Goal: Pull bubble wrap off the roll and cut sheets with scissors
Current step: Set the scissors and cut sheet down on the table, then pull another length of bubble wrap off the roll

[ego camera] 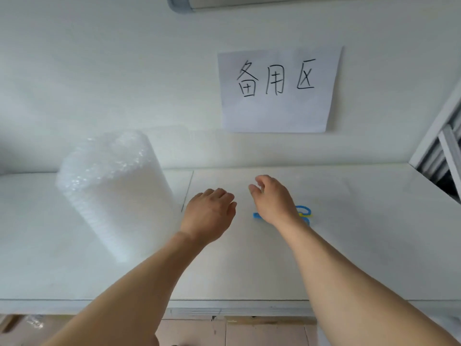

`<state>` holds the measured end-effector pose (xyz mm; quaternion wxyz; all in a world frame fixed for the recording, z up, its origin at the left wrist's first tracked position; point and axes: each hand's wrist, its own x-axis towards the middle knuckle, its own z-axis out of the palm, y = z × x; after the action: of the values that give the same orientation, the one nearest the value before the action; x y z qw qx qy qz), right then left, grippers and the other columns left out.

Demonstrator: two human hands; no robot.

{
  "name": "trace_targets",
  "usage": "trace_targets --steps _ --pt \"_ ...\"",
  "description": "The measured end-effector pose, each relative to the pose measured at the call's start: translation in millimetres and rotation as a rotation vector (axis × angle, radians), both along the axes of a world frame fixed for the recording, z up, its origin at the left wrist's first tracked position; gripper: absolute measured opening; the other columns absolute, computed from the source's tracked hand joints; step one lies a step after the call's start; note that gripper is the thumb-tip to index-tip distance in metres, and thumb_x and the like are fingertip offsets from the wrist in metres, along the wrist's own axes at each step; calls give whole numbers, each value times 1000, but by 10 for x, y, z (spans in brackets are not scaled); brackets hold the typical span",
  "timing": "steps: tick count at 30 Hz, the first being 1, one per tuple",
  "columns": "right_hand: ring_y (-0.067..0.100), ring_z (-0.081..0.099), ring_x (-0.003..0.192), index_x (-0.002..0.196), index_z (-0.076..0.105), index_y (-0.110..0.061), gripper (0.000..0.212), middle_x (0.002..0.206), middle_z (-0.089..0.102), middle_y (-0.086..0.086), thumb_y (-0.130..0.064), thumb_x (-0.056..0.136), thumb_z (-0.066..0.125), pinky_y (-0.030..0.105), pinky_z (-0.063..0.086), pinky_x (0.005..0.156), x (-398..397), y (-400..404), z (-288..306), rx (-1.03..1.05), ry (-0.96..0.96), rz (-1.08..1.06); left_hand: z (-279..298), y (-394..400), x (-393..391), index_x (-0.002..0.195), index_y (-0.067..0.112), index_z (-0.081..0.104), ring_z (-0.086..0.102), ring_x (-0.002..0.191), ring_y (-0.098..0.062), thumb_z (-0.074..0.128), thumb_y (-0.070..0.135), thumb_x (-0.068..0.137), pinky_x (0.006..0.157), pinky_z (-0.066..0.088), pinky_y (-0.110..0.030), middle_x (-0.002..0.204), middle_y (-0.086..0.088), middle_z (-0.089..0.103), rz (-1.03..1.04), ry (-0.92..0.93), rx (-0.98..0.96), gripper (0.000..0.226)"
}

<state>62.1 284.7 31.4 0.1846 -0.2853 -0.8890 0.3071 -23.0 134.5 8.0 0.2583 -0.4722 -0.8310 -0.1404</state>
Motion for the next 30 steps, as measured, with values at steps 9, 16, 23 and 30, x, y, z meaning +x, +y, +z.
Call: trace_targets --steps 9,16,23,30 --pt "27 34 142 152 24 -11 73 156 32 12 -48 95 50 35 30 111 -480 -300 6 -257 -35 4 -176 -416 -209 79 18 69 61 62 -23 46 33 88 52 36 -29 75 5 68 65 -10 41 29" --pt "25 35 142 156 9 -16 97 159 30 5 -62 85 57 37 32 112 -819 -470 -89 -480 28 -3 -251 -587 -268 76 17 66 59 61 -24 46 31 90 54 44 -32 71 4 65 40 -36 68 28" --pt "20 58 98 117 60 -12 48 100 63 -1 -46 85 68 26 43 77 -897 -621 -186 -555 180 21 -320 -822 -322 74 17 67 59 59 -25 52 32 90 56 45 -31 69 4 64 74 -2 121 26" --pt "22 71 97 72 58 -20 28 96 76 0 -42 85 69 42 51 90 -696 -741 -252 -805 352 173 -341 -1031 -333 77 18 73 65 61 -24 53 46 92 70 50 -32 73 4 72 202 -50 250 38"
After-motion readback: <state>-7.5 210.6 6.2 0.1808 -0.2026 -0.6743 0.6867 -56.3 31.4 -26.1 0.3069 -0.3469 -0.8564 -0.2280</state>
